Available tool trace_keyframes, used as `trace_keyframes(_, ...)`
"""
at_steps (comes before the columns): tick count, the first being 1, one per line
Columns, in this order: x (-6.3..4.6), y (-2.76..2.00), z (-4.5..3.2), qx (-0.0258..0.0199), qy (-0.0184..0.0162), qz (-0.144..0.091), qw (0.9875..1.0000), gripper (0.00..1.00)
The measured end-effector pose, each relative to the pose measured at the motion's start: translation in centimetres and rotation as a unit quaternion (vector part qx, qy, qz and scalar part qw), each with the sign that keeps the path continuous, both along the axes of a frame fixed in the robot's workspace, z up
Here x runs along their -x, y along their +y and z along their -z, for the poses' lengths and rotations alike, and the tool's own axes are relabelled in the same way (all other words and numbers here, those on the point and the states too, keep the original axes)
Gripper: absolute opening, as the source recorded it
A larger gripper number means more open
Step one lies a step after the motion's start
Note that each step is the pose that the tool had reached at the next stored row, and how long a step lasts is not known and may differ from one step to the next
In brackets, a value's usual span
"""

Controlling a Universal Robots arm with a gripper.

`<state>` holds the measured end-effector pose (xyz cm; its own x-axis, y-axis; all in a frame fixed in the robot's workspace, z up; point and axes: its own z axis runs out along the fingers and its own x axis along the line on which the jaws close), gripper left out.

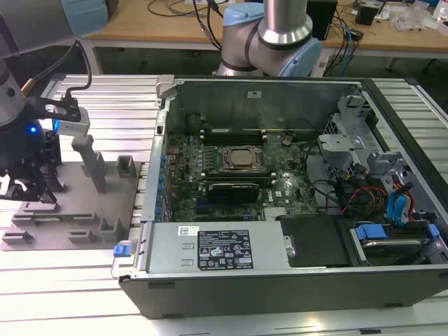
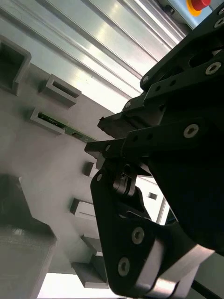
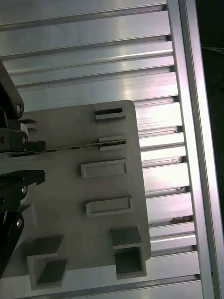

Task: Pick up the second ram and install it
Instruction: 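Pick up the second ram and move it above second insertion slot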

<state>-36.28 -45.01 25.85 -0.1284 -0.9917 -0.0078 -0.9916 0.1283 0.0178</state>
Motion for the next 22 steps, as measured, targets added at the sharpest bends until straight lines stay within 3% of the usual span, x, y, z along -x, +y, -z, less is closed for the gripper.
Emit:
trace_keyframes(7, 0.0, -0.06, 1.33, 0.0, 0.0, 0.0, 1.0, 0.28)
trace_keyframes(10, 0.0, -0.68, 2.29, 0.0, 0.0, 0.0, 1.0, 0.28)
trace_keyframes(12, 0.2, -0.84, 2.95, 0.0, 0.0, -0.006, 1.0, 0.28)
trace_keyframes(15, 0.6, -0.87, 3.59, 0.0, 0.0, -0.02, 0.9998, 0.28)
trace_keyframes(22, 1.2, -0.87, 5.42, 0.0, 0.0, -0.022, 0.9998, 0.28)
